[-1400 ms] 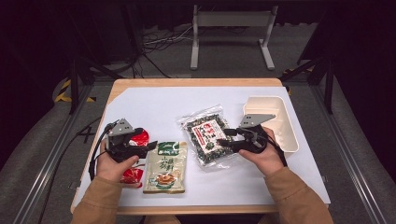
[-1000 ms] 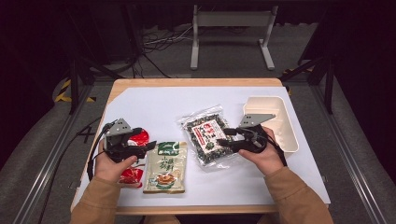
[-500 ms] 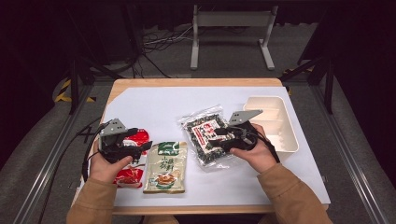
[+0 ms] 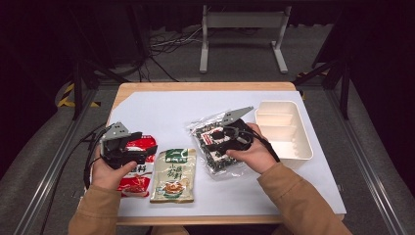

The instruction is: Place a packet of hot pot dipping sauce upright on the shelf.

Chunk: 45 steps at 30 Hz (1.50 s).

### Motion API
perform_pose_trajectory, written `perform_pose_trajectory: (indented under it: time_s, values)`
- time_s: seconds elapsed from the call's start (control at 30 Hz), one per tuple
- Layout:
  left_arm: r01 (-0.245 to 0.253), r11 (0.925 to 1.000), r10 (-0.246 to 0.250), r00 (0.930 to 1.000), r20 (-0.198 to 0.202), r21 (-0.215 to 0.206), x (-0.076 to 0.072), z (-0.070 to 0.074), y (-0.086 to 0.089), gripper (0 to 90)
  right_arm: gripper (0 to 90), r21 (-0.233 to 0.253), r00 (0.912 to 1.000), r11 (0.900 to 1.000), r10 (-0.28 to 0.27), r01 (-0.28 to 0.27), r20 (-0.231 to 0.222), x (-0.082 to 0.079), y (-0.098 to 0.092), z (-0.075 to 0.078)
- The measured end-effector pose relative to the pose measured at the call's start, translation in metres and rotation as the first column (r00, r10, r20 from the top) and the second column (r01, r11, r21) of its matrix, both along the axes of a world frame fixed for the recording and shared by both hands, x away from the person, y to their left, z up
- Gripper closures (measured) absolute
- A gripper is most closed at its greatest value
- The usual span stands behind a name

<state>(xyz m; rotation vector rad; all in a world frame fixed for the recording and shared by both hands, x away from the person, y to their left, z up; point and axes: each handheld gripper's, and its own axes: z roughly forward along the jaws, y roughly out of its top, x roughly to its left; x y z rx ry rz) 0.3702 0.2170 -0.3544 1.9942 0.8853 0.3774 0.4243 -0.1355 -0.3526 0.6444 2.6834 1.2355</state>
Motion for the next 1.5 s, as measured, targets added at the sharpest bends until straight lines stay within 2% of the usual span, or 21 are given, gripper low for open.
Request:
perform_pose_trajectory:
  time_s: [0.2,0.43,0.57,0.77,0.97,1.1,1.23,1.37,1.5]
  values:
    - [-0.003,1.0,0.003,1.0,-0.003,-0.003,0.001,0.0,0.0,23.5,46.6,-0.032,0.9995,0.999,0.032,-0.032,-0.005,0.004,0.017,-0.002]
    - [-0.003,1.0,0.003,1.0,-0.003,-0.003,0.0,0.0,0.0,23.5,45.8,-0.04,0.9979,0.998,0.055,-0.057,-0.034,0.012,0.031,-0.005]
    - [-0.006,1.0,0.006,0.9999,-0.008,0.004,0.0,-0.001,0.001,23.4,45.1,-0.053,0.9961,0.996,0.072,-0.075,-0.05,0.018,0.042,-0.011]
    - [-0.004,1.0,0.004,1.0,-0.005,0.004,-0.001,-0.001,0.002,23.4,46.3,-0.058,0.9959,0.995,0.076,-0.079,-0.049,0.03,0.053,-0.025]
    - [-0.011,0.9999,0.011,0.9999,-0.009,0.0,-0.002,-0.001,0.003,23.4,45.7,-0.064,0.9903,0.994,0.081,-0.089,-0.112,0.039,0.059,-0.038]
    - [-0.012,0.9999,0.012,0.9999,-0.009,0.001,-0.002,-0.002,0.003,23.4,44.7,-0.078,0.9885,0.992,0.089,-0.099,-0.122,0.042,0.063,-0.045]
    - [-0.013,0.9999,0.013,0.9998,-0.011,0.0,-0.002,-0.002,0.003,23.4,44.3,-0.075,0.9809,0.991,0.098,-0.111,-0.168,0.044,0.068,-0.052]
    - [-0.009,1.0,0.009,0.9999,-0.008,0.003,-0.002,-0.002,0.002,23.4,43.6,-0.077,0.9791,0.989,0.113,-0.128,-0.169,0.044,0.074,-0.057]
    - [-0.007,1.0,0.007,0.9999,-0.008,0.003,-0.002,-0.002,0.002,23.4,45.5,-0.102,0.9782,0.987,0.104,-0.124,-0.179,0.046,0.078,-0.064]
